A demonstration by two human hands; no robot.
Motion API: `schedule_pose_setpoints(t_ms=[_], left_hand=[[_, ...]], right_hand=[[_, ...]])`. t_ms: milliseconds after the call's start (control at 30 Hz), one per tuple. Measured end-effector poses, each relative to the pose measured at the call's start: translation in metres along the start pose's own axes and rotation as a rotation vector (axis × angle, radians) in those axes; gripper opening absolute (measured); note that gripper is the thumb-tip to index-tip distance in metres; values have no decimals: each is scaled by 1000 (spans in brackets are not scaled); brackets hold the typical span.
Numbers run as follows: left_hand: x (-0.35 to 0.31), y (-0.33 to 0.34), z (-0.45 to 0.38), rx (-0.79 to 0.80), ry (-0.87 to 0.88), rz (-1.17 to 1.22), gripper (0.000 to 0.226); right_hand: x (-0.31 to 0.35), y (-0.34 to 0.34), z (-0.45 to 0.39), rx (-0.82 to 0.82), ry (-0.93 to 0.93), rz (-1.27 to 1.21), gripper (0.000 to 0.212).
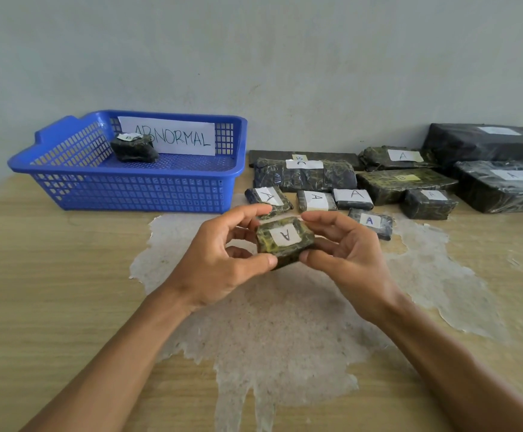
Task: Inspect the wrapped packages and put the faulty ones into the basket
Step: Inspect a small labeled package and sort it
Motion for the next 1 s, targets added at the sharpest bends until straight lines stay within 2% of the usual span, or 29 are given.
schedule_pose_setpoints(t_ms=[133,233,400,467,567,633,733,833,933,1000], left_hand=[[-3,7,2,17,-5,-25,78],[-5,22,5,116,-25,49,78],[-2,24,5,224,-45,37,81],[-2,20,3,179,-46,18,83],[0,6,0,7,-32,-82,78],[0,-1,-1,-40,-11,-163,83],[-7,2,1,49,42,-248,92],[-16,5,2,116,91,-297,74],[-20,-2,1,45,92,-303,64],[-24,-15,0,-25,104,-312,61]], right_hand=[[-3,-5,-1,-46,39,-88,22],[-6,2,1,-12,78,-75,5],[-11,0,-1,8,138,-133,16],[-11,8,0,75,189,-214,29],[-11,21,6,191,251,-278,40],[-10,25,8,227,253,-264,39],[-12,28,7,243,238,-230,36],[-15,26,6,221,224,-201,34],[-15,24,5,186,214,-167,35],[-11,18,2,133,122,43,29]])
Point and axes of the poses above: each hand's wrist, its own z-axis away from the middle knuckle, its own y-axis out of the palm, x = y × z, the point moved 10 cm from there along -z, towards the middle knuckle, and after that the axes turned 1 degree about -z, right-handed, at the moved point
